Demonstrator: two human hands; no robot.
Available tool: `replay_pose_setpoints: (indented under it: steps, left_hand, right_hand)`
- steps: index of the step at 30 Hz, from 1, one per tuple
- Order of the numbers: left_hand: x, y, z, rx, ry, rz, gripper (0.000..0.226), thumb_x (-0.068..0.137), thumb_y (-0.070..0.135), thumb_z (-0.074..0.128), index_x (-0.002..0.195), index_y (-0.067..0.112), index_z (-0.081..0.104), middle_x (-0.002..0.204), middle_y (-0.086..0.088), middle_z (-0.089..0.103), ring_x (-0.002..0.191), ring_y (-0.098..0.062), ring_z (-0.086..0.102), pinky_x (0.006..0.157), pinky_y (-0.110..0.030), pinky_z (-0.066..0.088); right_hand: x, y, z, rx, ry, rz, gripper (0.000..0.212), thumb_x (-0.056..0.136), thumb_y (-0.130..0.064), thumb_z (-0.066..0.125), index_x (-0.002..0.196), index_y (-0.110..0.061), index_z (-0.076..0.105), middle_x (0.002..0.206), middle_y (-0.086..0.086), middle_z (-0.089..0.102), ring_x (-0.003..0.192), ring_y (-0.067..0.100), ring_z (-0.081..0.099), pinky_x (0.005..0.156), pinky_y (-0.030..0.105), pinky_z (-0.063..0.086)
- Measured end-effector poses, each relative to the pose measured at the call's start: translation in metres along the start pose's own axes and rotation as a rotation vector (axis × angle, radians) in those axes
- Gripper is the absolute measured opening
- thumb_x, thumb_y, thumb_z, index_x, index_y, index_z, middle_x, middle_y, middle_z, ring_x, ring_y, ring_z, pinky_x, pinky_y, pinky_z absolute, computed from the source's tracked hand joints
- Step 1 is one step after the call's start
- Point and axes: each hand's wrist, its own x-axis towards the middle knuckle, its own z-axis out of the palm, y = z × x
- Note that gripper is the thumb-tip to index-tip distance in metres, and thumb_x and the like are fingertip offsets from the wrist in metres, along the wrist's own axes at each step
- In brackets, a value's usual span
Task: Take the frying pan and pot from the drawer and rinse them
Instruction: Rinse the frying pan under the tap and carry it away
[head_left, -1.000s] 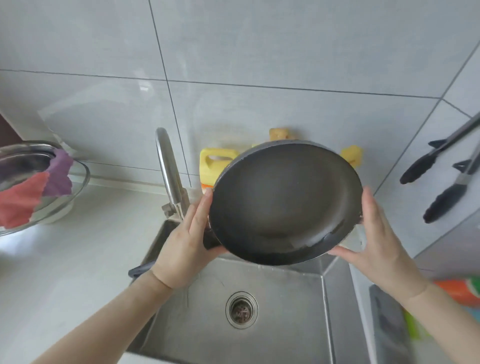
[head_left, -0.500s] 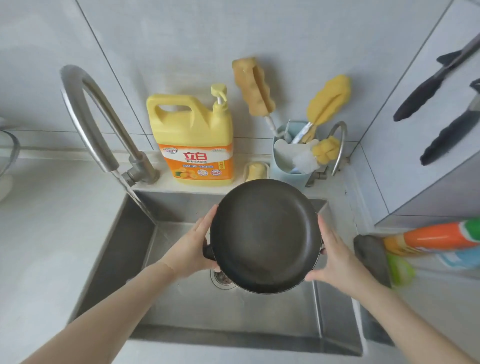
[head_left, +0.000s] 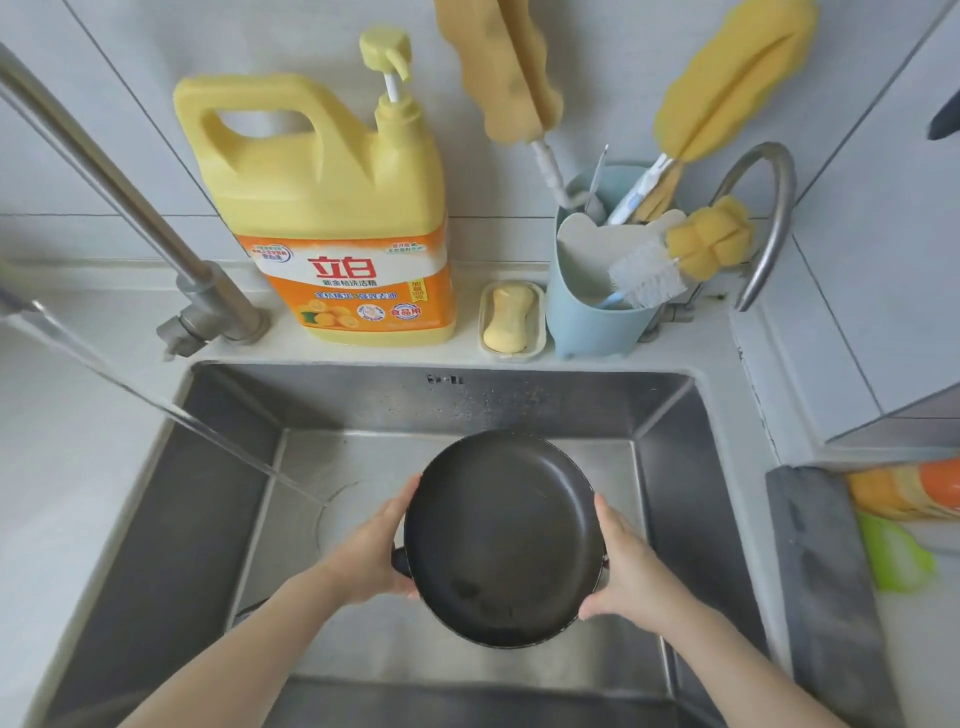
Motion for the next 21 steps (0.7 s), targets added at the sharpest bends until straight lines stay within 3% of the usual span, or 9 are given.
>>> replay_pose_setpoints:
  steps: [3,5,8,10,13,14,17,19,21]
  left_hand:
    - [0.012,-0.013,0.011,-0.022,-0.033,-0.02,0.135,0.059,0.017,0.086,0.142,0.064,-0.009,0.146,0.017,0.035,0.079,-0.011,0.057,0.089,-0.027,0.05]
    - [0.017,-0.017,0.015,-0.062,-0.047,-0.015,0.134,0.058,0.014,0.084,0.141,0.065,-0.007,0.146,0.018,0.035,0.08,-0.008,0.063,0.086,-0.028,0.053]
    - [0.022,-0.021,0.02,-0.104,-0.035,0.003,0.135,0.056,0.013,0.084,0.136,0.072,-0.007,0.146,0.018,0.033,0.101,-0.016,0.064,0.088,-0.036,0.055]
    - [0.022,-0.018,0.021,-0.102,-0.041,0.011,0.136,0.057,0.014,0.084,0.129,0.077,-0.012,0.144,0.02,0.032,0.113,-0.015,0.057,0.092,-0.034,0.053]
    - [0.02,-0.014,0.024,-0.182,-0.058,0.007,0.131,0.06,0.004,0.078,0.116,0.086,-0.006,0.127,0.033,0.034,0.1,-0.013,0.062,0.083,-0.028,0.056]
    - [0.02,-0.015,0.027,-0.197,-0.055,0.009,0.13,0.061,0.0,0.076,0.116,0.087,-0.004,0.126,0.031,0.036,0.093,-0.014,0.065,0.079,-0.029,0.057]
    - [0.023,-0.024,0.035,-0.15,-0.049,-0.026,0.135,0.06,0.0,0.079,0.129,0.077,-0.008,0.135,0.012,0.038,0.094,-0.015,0.065,0.081,-0.034,0.058]
    - [0.021,-0.023,0.034,-0.022,-0.059,-0.082,0.137,0.061,0.009,0.083,0.14,0.064,-0.015,0.137,0.009,0.034,0.106,-0.016,0.06,0.09,-0.031,0.052]
    - [0.016,-0.017,0.029,0.102,-0.025,-0.118,0.126,0.067,0.021,0.084,0.15,0.048,-0.006,0.139,0.008,0.032,0.114,-0.017,0.054,0.095,-0.029,0.047]
  right_hand:
    - [0.016,0.008,0.012,-0.047,-0.007,0.036,0.14,0.065,-0.025,0.089,0.154,-0.027,-0.018,0.161,-0.019,-0.005,0.144,0.01,0.028,0.101,0.019,0.033]
    - [0.025,0.012,0.017,-0.059,-0.008,0.046,0.141,0.064,-0.025,0.09,0.154,-0.027,-0.018,0.162,-0.018,-0.005,0.146,0.011,0.025,0.107,0.022,0.033]
    - [0.034,0.016,0.02,-0.055,-0.027,0.054,0.141,0.064,-0.023,0.09,0.154,-0.025,-0.019,0.162,-0.017,-0.006,0.144,0.013,0.029,0.107,0.02,0.032]
    - [0.039,0.02,0.022,-0.064,-0.027,0.054,0.143,0.063,-0.024,0.09,0.154,-0.024,-0.02,0.162,-0.016,-0.006,0.146,0.012,0.024,0.109,0.019,0.03]
    - [0.043,0.023,0.025,-0.073,-0.019,0.056,0.143,0.063,-0.023,0.09,0.153,-0.025,-0.022,0.162,-0.017,-0.008,0.146,0.011,0.024,0.108,0.019,0.033]
    - [0.043,0.024,0.026,-0.077,-0.016,0.054,0.143,0.064,-0.023,0.089,0.153,-0.025,-0.023,0.162,-0.017,-0.009,0.146,0.011,0.025,0.108,0.018,0.034]
    - [0.045,0.026,0.028,-0.089,-0.014,0.033,0.144,0.064,-0.023,0.09,0.152,-0.023,-0.024,0.161,-0.017,-0.012,0.141,0.011,0.034,0.102,0.016,0.037]
    - [0.046,0.027,0.029,-0.088,-0.008,0.025,0.146,0.063,-0.023,0.091,0.152,-0.021,-0.025,0.161,-0.017,-0.014,0.143,0.011,0.03,0.105,0.018,0.035]
    - [0.047,0.029,0.031,-0.094,-0.004,0.022,0.148,0.06,-0.024,0.092,0.153,-0.022,-0.024,0.161,-0.017,-0.012,0.145,0.011,0.026,0.108,0.02,0.035]
